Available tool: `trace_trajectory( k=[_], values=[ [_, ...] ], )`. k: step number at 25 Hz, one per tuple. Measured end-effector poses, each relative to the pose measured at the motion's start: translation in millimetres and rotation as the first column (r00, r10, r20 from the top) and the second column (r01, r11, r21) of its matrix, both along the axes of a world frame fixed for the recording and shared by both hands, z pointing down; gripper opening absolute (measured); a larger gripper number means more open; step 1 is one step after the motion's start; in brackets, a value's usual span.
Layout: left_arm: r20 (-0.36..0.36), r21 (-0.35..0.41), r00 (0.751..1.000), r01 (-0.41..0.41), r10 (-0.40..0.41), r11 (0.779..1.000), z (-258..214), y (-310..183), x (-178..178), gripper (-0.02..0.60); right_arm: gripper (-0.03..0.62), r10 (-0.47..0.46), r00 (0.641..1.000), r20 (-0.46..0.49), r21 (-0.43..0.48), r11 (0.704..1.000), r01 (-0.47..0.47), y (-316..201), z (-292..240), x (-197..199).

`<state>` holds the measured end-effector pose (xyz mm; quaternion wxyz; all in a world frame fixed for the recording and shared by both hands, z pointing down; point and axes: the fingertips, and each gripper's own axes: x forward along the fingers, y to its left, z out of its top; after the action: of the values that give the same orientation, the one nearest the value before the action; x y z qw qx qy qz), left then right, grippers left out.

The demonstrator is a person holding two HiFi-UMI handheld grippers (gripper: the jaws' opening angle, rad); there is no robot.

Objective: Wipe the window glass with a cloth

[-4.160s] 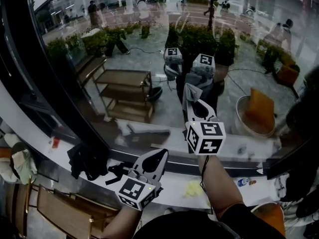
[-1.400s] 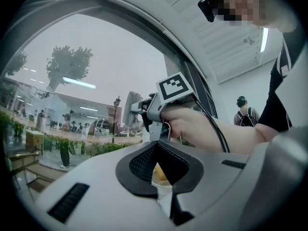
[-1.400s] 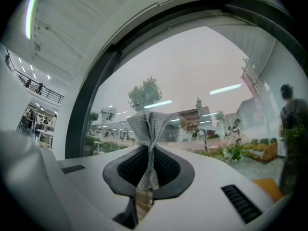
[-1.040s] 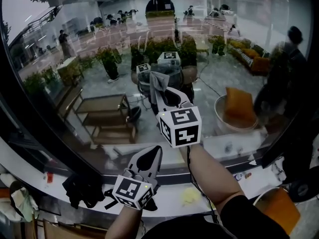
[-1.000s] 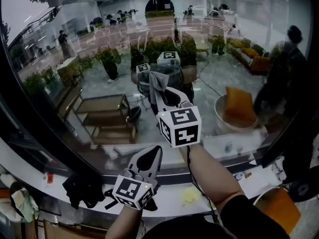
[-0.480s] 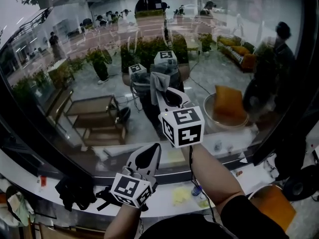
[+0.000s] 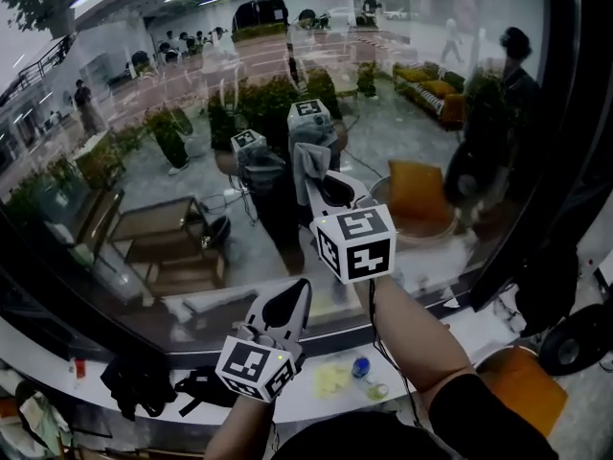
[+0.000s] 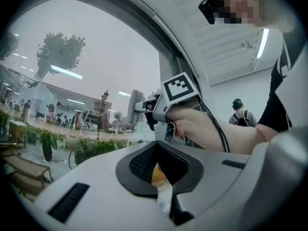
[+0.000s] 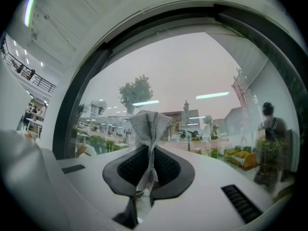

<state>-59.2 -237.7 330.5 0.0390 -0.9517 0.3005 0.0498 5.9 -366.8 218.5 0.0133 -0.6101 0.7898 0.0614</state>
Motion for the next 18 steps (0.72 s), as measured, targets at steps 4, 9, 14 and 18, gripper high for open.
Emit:
trace_trajectory(
  k=[4, 9, 14, 18],
  values=[
    [-0.005, -0.021, 1.0, -0.018, 0.018, 1.0, -4.5, 7.8, 32.7, 0.008, 0.044, 0.031, 1.0, 0.002, -0.005, 0.999, -0.031, 7.6, -2.1, 41.0],
    [0.01, -0.025, 0.999, -0.045, 0.045, 0.999, -3.4, 19.7, 79.3, 0.008, 0.044, 0.062, 0.998, 0.006, -0.017, 0.998, -0.062, 19.8, -1.0, 97.0],
    [0.021, -0.041, 0.997, -0.068, 0.069, 0.997, -0.9, 27.2, 120.0, 0.008, 0.044, 0.081, 0.997, 0.008, -0.023, 0.996, -0.081, 28.0, 2.6, 141.9],
    [0.035, -0.038, 0.995, -0.089, 0.091, 0.995, 5.5, 27.7, 149.6, 0.008, 0.044, 0.096, 0.995, 0.015, -0.024, 0.995, -0.096, 31.3, 10.5, 175.7]
  ],
)
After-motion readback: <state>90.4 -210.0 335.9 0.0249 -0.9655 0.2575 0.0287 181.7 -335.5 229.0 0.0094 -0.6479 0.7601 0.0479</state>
